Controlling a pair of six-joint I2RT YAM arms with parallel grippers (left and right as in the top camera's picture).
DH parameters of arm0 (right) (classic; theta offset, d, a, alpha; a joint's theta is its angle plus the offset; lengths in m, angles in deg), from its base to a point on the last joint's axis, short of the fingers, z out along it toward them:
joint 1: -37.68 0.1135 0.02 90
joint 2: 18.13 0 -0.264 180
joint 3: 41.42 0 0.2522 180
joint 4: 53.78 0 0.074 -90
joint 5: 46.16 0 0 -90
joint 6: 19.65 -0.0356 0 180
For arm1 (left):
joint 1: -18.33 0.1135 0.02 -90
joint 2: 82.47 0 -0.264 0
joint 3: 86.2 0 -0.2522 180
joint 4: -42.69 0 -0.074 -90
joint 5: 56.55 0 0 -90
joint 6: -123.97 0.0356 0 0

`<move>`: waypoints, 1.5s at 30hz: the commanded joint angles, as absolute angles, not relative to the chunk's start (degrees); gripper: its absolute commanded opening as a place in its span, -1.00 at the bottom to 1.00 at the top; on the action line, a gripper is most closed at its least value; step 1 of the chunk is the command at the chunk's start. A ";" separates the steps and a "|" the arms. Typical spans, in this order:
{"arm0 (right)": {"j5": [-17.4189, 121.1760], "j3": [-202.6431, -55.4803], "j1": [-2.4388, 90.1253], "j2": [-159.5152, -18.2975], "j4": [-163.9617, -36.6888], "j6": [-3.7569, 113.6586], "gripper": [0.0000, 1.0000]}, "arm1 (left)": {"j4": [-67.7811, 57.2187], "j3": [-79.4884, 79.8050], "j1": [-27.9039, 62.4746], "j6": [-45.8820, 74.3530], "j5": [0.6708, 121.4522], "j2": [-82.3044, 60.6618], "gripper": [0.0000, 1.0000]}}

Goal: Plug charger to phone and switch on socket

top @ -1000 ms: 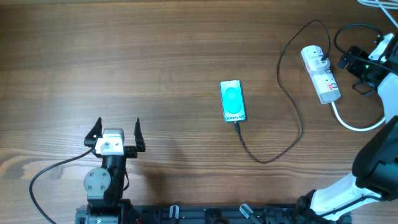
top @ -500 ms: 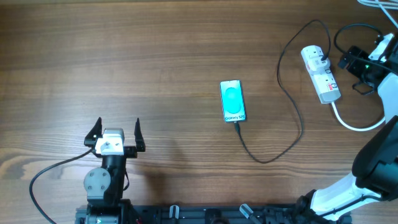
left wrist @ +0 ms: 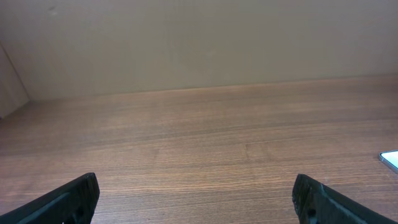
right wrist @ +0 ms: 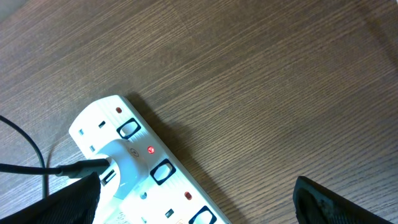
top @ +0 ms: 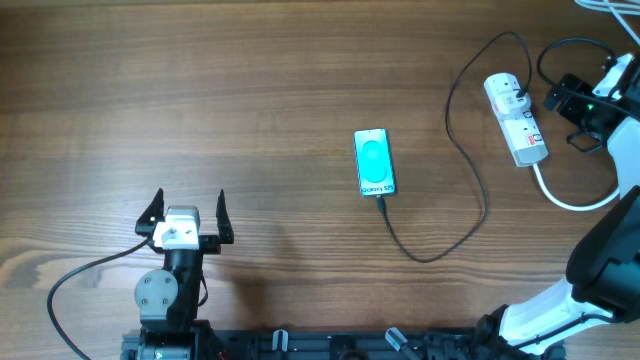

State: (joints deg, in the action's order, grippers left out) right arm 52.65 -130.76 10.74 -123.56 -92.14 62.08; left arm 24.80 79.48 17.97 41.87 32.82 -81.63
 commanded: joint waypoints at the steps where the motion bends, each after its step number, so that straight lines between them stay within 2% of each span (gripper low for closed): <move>1: 53.29 -131.24 10.81 -124.22 -92.03 62.82 0.99 | 24.80 79.72 18.28 42.77 31.88 -82.20 1.00; 10: 53.29 -131.21 12.49 -105.11 -92.23 62.82 0.99 | 24.80 79.72 18.28 42.77 31.88 -82.20 1.00; 15: 53.31 -131.21 14.28 -99.61 -92.27 62.82 0.99 | 24.80 79.72 18.28 42.77 31.88 -82.20 1.00; 21: 53.31 -131.19 21.17 -98.25 -92.27 62.82 0.99 | 24.80 79.72 18.28 42.77 31.88 -82.20 1.00; 25: 43.61 -131.19 24.90 -98.25 -92.99 68.87 1.00 | 24.80 79.72 18.28 42.77 31.88 -82.20 1.00; 31: 43.47 -131.17 28.49 -98.27 -97.84 68.85 1.00 | 24.80 79.72 18.28 42.77 31.88 -82.20 1.00; 37: 43.89 -121.20 28.51 -98.27 -98.26 69.25 0.99 | 24.80 79.72 18.28 42.77 31.88 -82.20 1.00; 45: 54.62 -107.76 28.86 -98.25 -94.35 71.58 0.99 | 24.80 79.72 18.28 42.77 31.88 -82.20 1.00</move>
